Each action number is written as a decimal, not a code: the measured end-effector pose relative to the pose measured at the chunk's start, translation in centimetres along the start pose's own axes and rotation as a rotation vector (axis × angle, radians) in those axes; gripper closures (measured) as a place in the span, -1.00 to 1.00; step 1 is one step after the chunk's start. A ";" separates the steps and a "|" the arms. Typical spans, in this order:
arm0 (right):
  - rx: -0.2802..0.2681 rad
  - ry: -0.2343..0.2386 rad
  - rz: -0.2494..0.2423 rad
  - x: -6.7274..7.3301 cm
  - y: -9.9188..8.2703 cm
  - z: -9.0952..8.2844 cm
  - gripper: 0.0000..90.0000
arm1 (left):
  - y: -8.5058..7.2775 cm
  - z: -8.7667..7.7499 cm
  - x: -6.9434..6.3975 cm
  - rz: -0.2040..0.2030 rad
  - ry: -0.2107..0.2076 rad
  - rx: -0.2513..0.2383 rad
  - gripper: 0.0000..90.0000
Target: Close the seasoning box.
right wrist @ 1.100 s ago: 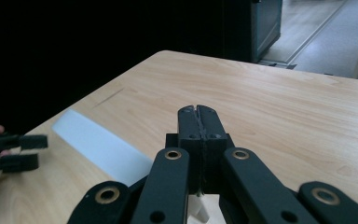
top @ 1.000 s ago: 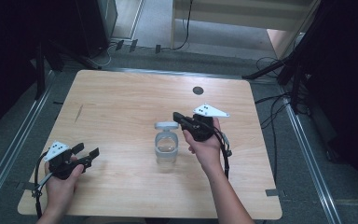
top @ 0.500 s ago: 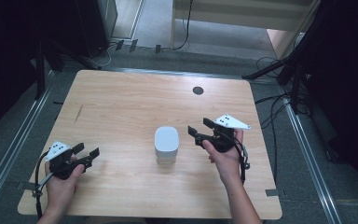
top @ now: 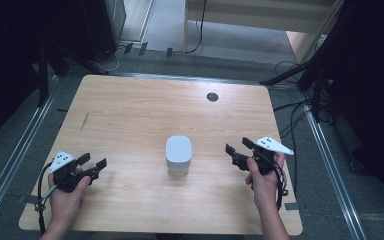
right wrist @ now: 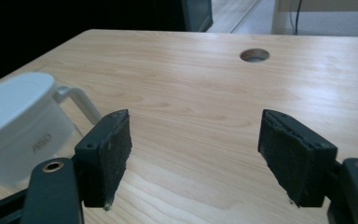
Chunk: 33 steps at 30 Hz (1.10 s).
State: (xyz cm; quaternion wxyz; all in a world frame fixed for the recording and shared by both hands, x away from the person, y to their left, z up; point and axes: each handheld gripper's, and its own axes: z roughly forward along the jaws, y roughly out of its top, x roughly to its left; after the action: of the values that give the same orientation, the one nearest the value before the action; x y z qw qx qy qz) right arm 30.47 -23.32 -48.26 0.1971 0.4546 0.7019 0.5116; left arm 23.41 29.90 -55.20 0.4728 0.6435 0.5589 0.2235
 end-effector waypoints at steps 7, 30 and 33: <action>0.020 -0.024 0.019 -1.2 -1.3 -1.0 -0.41 | 0.0 0.0 0.0 -0.001 -0.003 0.003 -0.37; 0.073 -0.152 0.081 -5.8 -7.8 -6.6 -0.40 | 0.0 0.0 -0.1 0.004 -0.005 0.005 -0.36; 0.067 -0.173 0.089 -6.5 -8.7 -7.6 -0.39 | 0.0 0.0 0.0 0.003 -0.006 0.006 -0.36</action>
State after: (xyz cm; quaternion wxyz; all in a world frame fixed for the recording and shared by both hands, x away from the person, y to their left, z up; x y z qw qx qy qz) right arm 24.32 -33.41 -54.21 0.2189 0.5342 0.6780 0.4550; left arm 23.39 29.85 -55.20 0.4723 0.6463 0.5572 0.2208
